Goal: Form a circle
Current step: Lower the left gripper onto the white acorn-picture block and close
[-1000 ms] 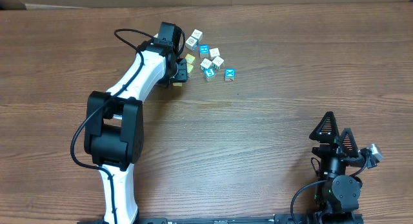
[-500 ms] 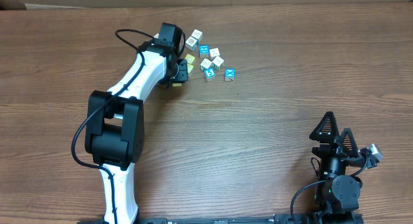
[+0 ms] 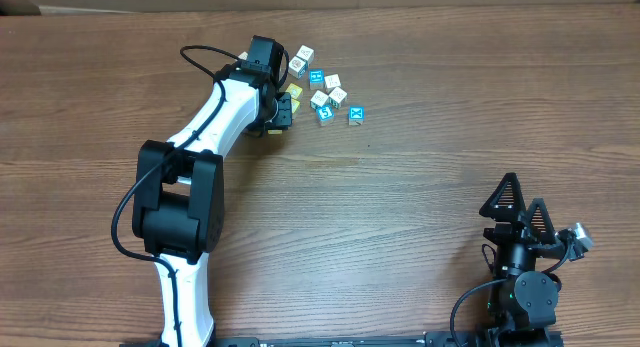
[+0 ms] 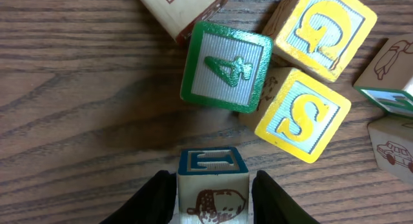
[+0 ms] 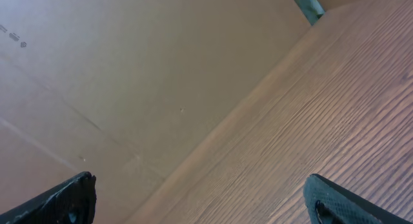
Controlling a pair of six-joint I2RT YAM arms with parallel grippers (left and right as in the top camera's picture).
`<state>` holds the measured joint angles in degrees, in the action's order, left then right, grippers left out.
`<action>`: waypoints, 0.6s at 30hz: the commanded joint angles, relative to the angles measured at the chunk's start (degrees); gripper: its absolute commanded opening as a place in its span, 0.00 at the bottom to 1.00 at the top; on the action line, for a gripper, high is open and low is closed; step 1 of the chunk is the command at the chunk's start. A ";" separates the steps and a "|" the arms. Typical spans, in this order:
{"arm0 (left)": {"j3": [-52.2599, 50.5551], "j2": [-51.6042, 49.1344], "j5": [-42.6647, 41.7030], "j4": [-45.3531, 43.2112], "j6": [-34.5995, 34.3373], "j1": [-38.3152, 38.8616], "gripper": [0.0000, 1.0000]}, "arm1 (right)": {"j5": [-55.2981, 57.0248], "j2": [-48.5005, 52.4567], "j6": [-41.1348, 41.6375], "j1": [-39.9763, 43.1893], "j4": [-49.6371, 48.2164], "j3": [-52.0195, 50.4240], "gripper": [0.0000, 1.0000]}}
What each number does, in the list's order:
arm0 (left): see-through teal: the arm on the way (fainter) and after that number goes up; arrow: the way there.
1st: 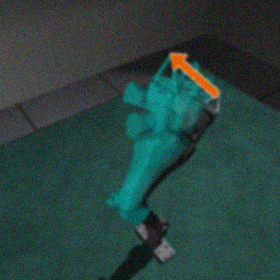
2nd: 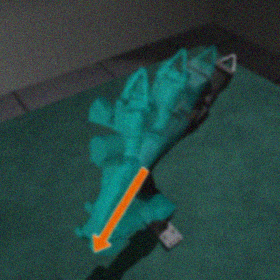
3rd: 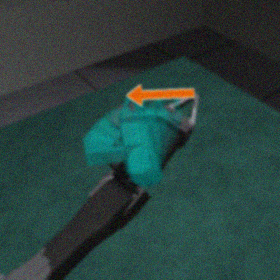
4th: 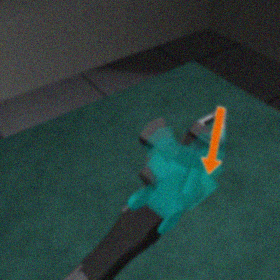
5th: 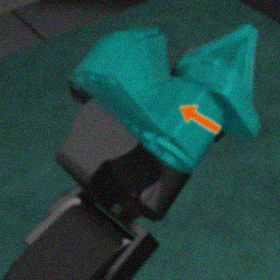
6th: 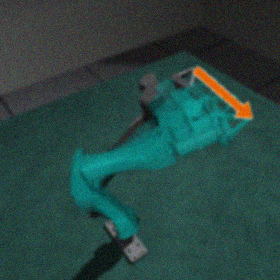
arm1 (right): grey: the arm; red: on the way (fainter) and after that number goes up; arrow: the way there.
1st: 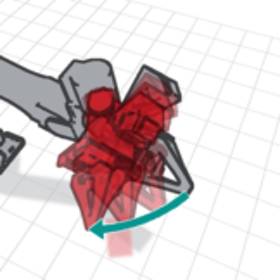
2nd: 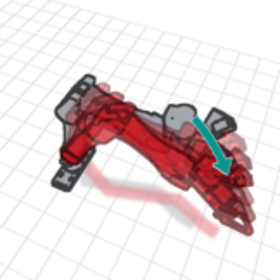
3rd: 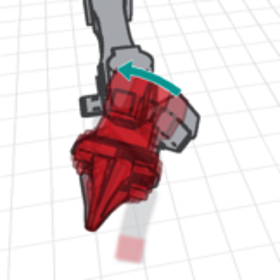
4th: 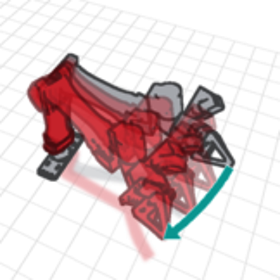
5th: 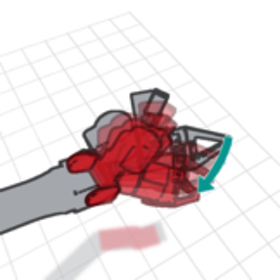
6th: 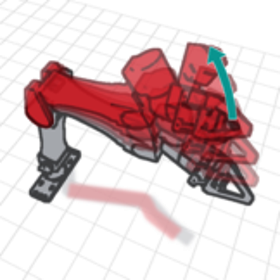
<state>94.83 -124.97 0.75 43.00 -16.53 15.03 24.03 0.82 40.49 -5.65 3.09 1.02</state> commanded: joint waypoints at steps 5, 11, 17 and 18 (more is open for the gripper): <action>-1.92 -1.31 0.74 -0.70 0.24 0.48 0.36 | 0.37 -0.66 -0.02 0.22 -0.02 -0.57 1.00; -1.97 -1.31 0.74 -1.95 0.24 0.46 0.36 | 0.37 -0.66 -0.02 0.22 -0.02 -0.57 1.00; -1.97 -1.31 0.76 -3.06 0.24 0.35 0.37 | 0.37 -0.66 -0.02 0.22 -0.02 -0.57 1.00; -1.97 -1.31 0.74 -3.04 0.24 0.35 0.36 | 0.37 -0.66 -0.02 0.22 -0.02 -0.57 1.00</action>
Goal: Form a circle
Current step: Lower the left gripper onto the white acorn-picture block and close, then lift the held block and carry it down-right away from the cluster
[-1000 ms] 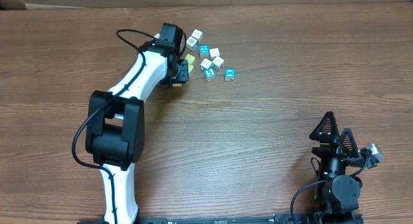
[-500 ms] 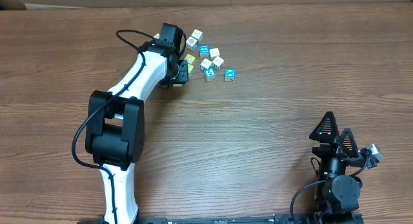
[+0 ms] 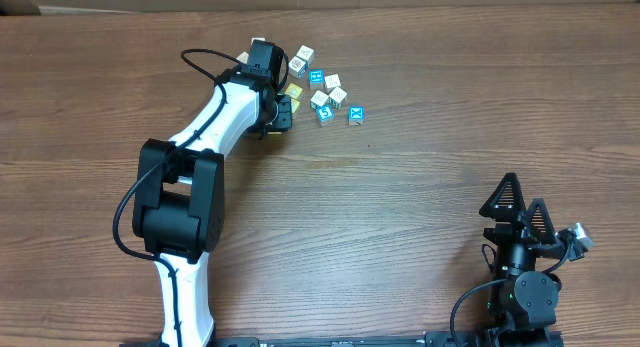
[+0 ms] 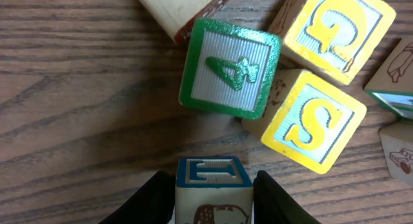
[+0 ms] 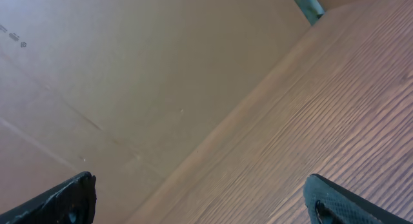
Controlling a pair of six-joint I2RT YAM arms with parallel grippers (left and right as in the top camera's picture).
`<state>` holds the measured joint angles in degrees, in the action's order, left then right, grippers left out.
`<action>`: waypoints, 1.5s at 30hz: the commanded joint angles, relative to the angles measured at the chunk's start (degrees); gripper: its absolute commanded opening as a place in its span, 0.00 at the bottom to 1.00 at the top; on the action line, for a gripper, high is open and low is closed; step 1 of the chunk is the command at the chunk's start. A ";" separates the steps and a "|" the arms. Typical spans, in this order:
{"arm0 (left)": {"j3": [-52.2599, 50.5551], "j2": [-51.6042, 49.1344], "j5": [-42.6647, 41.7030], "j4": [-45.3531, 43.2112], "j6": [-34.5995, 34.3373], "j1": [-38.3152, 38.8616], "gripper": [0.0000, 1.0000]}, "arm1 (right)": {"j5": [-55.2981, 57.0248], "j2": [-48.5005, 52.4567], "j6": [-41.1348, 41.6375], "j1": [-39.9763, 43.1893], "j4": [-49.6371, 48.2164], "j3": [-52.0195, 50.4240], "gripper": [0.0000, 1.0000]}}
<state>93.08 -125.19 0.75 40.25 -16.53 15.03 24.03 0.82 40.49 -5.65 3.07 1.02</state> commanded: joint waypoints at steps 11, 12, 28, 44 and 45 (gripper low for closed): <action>1.57 -0.61 0.72 1.53 0.24 0.33 0.32 | 0.37 -0.66 -0.02 0.22 0.00 -0.57 1.00; 1.95 -0.44 0.72 1.92 0.26 0.33 0.31 | 0.37 -0.66 -0.02 0.22 0.00 -0.57 1.00; 5.31 12.39 -3.98 14.19 11.45 -0.26 0.18 | 0.37 -0.66 -0.02 0.22 0.00 -0.57 1.00; 5.18 29.66 -9.35 26.93 13.27 1.14 0.20 | 0.37 -0.66 -0.02 0.22 0.00 -0.57 1.00; 4.87 29.66 -9.33 27.52 13.51 1.14 0.20 | 0.37 -0.66 -0.02 0.22 0.00 -0.57 1.00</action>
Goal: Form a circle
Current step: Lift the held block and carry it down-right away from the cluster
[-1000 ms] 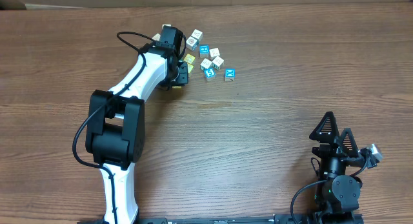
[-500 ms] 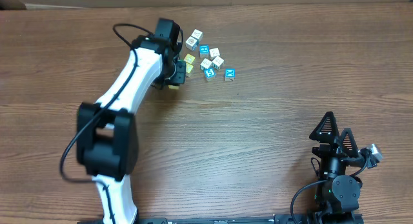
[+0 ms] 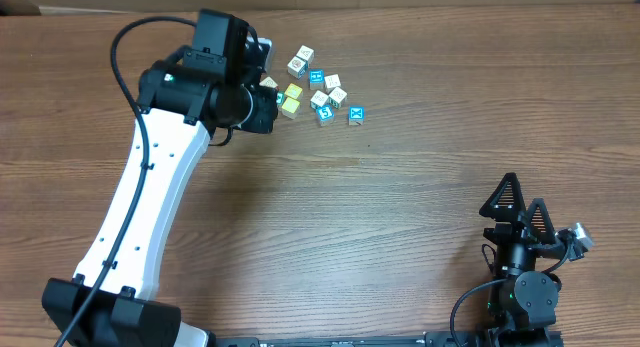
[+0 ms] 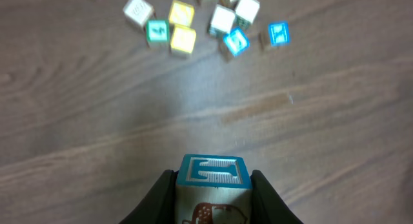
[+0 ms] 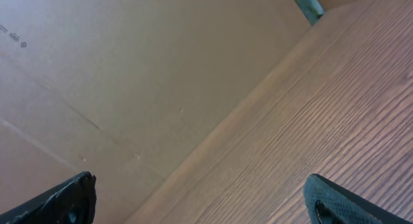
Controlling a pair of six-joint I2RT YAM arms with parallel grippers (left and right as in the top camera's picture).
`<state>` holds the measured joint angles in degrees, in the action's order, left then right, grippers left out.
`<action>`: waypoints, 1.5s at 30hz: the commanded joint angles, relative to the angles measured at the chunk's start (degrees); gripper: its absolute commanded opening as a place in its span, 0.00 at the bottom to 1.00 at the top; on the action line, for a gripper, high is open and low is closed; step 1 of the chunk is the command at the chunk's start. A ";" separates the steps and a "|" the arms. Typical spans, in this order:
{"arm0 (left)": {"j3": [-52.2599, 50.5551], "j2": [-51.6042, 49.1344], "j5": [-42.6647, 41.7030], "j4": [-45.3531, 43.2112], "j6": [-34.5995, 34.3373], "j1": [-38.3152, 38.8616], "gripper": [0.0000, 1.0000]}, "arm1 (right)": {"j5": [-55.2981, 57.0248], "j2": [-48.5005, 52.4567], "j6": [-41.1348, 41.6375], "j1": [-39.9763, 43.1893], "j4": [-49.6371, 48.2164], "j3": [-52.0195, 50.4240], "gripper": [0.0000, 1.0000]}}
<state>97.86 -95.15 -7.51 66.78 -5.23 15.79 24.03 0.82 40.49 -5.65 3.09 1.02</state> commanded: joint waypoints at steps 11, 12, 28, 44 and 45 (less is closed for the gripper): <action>-5.07 -0.42 -2.64 1.97 2.51 0.57 0.22 | 0.37 -0.66 -0.02 0.22 -0.02 -0.57 1.00; -5.99 -0.42 -2.58 1.77 2.58 0.70 0.22 | 0.37 -0.66 0.00 0.22 -0.02 -0.57 1.00; -26.58 -0.57 0.13 -19.37 8.55 3.76 0.21 | 0.37 -0.66 0.00 0.22 -0.02 -0.57 1.00; -28.79 -7.26 3.21 -29.64 7.85 6.19 0.19 | 0.37 -0.66 -0.02 0.22 -0.02 -0.57 1.00; -28.79 -8.00 3.48 -29.68 7.82 6.43 0.19 | 0.37 -0.66 -0.02 0.22 -0.02 -0.57 1.00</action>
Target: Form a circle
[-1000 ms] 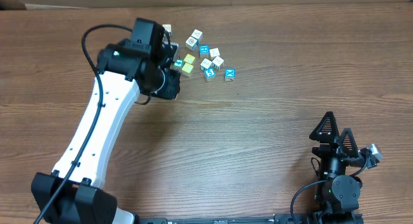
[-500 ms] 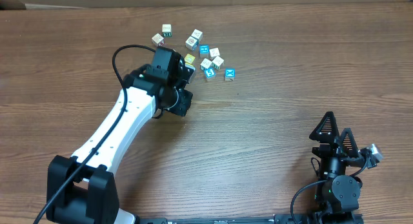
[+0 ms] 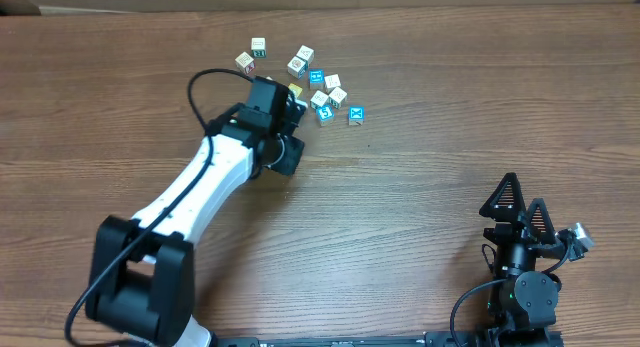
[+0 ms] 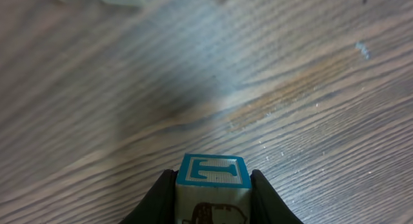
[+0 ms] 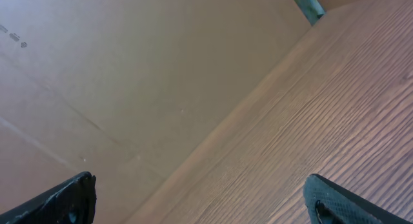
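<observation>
A wooden block with a blue T on top and an acorn drawing on its side is held between the black fingers of my left gripper, which is shut on it. It is low over bare wood; whether it touches the table cannot be told. In the overhead view the left gripper is just below and left of a loose cluster of letter blocks. My right gripper is open and empty, parked at the table's front right.
Two separate blocks lie at the upper left of the cluster, and a blue block at its lower right. A cardboard wall stands beyond the table's edge. A blurred block corner shows at the top of the left wrist view.
My left gripper, still shut on the T block, has gone from high above the table to low over the wood, a little right of and nearer than before. The right arm has not moved.
My left gripper was shut on the T block on the table beside a green 4 block and yellow S and G blocks. Then the block was slightly clear of them. Later it was high above the cluster, and now it is low over bare wood beside it.
</observation>
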Controlling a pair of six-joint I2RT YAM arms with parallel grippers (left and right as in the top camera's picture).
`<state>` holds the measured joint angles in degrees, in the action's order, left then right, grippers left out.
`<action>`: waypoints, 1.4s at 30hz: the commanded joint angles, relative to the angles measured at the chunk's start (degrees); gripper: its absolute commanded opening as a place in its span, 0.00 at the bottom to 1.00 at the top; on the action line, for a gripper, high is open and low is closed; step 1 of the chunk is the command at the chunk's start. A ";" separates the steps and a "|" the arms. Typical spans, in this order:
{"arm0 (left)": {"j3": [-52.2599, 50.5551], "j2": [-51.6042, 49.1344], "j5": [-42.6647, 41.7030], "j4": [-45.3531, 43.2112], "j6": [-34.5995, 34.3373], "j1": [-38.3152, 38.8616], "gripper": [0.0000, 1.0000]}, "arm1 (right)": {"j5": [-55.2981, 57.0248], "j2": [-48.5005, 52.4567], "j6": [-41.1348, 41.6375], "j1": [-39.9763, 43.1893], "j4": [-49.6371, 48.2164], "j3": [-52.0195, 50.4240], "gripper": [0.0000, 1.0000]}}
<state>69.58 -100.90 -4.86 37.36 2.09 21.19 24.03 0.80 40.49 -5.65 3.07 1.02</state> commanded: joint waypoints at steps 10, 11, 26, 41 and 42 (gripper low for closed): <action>-0.50 -6.73 2.40 -2.19 0.76 1.44 0.20 | 0.37 -0.63 -0.02 0.22 0.00 -0.57 1.00; -0.50 -7.15 3.19 -2.54 0.81 1.44 0.20 | 0.37 -0.63 0.00 0.22 0.00 -0.57 1.00; -0.50 -8.52 3.82 -3.82 1.16 1.44 0.25 | 0.37 -0.63 0.00 0.22 0.00 -0.57 1.00; -0.50 -8.55 3.80 -5.53 0.26 1.44 0.29 | 0.37 -0.63 -0.02 0.22 0.00 -0.57 1.00; -0.50 -8.55 3.80 -5.53 0.26 1.44 0.29 | 0.37 -0.63 -0.02 0.22 0.00 -0.57 1.00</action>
<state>69.45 -108.99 -1.43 32.03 2.09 22.44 24.03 0.80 40.49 -5.65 3.07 1.02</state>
